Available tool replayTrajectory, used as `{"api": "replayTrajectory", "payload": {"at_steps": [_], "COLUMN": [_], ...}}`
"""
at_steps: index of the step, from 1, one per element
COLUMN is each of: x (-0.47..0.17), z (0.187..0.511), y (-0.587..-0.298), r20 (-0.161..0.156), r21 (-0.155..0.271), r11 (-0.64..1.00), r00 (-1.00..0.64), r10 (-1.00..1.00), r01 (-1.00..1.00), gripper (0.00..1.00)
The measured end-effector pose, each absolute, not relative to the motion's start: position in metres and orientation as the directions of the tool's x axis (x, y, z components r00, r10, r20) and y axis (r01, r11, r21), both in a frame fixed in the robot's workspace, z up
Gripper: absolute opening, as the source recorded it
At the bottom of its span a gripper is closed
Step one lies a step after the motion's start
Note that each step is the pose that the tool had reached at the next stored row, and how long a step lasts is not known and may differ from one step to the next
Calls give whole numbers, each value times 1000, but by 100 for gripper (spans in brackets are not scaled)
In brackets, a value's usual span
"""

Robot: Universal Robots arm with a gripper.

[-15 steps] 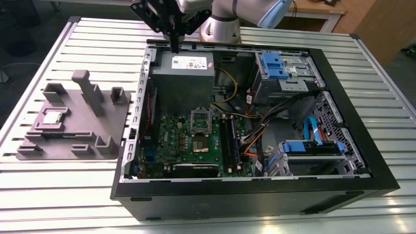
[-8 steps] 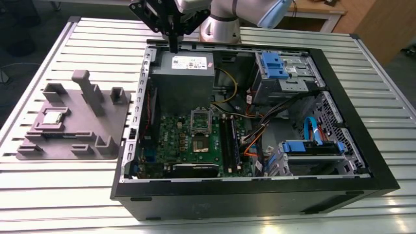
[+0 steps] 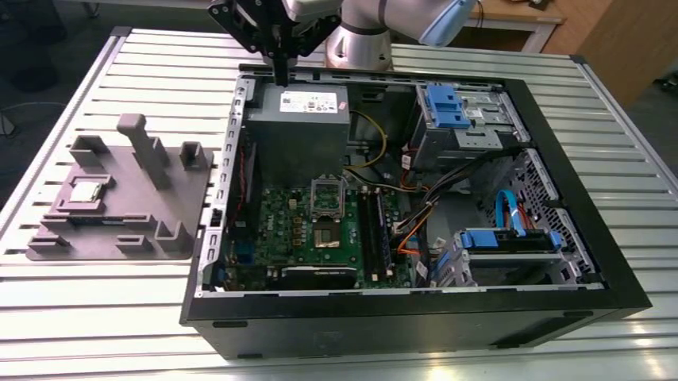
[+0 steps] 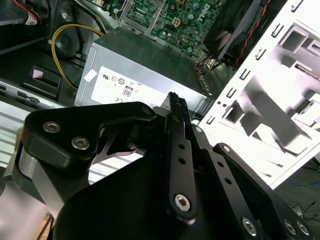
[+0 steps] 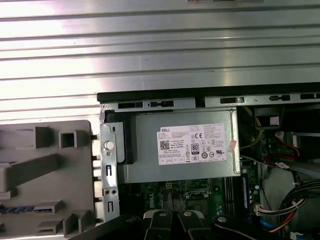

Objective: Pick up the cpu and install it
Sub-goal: 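Reach for the cpu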

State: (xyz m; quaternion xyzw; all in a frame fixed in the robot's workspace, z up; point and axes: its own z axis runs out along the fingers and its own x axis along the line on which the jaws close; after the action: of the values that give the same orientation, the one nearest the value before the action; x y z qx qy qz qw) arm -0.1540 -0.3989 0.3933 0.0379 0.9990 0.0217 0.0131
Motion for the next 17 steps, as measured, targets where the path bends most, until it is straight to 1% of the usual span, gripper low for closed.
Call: {"api": "replayTrajectory", "payload": {"at_steps": [17], "x": [-158], "z": [393], "y": [-399], "r20": [-24], "r21": [44], "r11": [996], "r00": [-997], "r10": [76], "r01": [75], "gripper": [11]}}
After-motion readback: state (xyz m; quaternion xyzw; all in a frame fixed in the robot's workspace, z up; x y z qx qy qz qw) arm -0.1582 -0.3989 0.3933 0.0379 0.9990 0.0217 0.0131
